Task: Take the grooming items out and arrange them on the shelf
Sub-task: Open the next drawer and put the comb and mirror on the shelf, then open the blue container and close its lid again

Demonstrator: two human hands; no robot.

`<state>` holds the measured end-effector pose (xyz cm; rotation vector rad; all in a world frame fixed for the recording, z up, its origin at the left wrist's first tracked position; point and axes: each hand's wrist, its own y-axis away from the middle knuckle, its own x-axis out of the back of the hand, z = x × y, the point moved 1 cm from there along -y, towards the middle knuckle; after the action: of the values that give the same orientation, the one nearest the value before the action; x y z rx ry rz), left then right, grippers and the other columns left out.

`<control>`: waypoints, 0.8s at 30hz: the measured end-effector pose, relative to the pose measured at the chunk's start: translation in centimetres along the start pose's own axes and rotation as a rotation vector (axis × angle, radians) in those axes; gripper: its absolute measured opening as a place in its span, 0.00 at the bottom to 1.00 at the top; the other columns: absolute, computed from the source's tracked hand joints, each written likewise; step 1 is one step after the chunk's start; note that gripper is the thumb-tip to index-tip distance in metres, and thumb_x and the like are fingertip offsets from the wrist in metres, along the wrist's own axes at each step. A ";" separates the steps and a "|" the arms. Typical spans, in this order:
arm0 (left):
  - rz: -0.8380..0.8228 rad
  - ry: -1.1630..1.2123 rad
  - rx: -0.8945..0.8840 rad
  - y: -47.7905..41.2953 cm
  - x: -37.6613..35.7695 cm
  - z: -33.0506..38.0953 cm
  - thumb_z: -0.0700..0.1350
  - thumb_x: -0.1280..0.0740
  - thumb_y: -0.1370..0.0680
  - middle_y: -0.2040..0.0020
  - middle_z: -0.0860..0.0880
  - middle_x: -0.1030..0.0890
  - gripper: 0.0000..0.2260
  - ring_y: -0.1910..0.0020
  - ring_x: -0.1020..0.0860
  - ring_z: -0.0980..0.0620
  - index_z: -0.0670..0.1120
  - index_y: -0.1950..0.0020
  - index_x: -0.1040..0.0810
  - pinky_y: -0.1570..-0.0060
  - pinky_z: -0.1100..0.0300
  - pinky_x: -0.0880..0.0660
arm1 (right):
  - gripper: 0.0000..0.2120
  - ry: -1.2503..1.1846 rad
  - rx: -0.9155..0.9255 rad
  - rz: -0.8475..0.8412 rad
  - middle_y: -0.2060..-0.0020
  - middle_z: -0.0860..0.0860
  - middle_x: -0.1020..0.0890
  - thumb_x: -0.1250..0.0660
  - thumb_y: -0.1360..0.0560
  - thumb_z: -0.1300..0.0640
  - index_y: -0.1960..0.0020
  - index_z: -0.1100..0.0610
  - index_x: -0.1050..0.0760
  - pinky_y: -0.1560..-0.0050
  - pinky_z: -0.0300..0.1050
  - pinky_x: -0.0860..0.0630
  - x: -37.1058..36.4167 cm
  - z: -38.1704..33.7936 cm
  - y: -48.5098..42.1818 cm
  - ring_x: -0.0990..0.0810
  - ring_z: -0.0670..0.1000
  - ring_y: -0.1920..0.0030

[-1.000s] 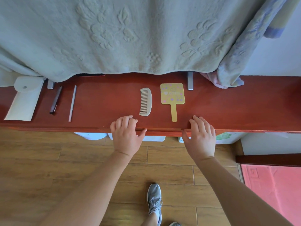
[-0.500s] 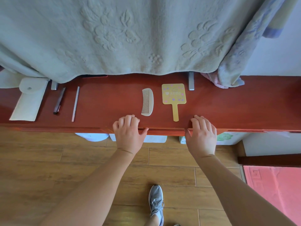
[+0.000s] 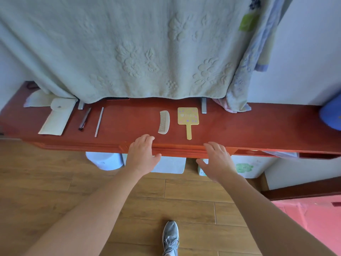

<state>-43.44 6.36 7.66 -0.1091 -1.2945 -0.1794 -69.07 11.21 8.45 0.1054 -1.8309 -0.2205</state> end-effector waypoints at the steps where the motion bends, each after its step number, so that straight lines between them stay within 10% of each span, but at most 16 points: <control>1: 0.001 -0.006 -0.009 0.7 0.6 0.4 0.53 0.30 0.25 0.31 0.47 0.27 0.26 0.31 0.30 0.46 0.44 0.31 0.29 0.33 0.50 0.32 | 0.30 0.000 0.008 -0.012 0.27 0.49 0.37 0.40 0.23 0.43 0.25 0.54 0.40 0.28 0.50 0.40 0.7 -0.3 0.8 0.41 0.52 0.27; 24: 0.115 -0.033 -0.055 16.8 21.1 12.7 0.53 0.44 0.17 0.32 0.46 0.27 0.20 0.32 0.30 0.46 0.44 0.29 0.31 0.34 0.50 0.34 | 0.20 -0.012 0.084 0.256 0.34 0.49 0.28 0.49 0.21 0.47 0.33 0.54 0.31 0.31 0.50 0.37 19.3 -3.7 20.1 0.33 0.51 0.33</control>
<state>-46.70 23.59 31.78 -0.2343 -1.3122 -0.1150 -69.85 26.86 31.80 -0.0721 -1.8451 0.0358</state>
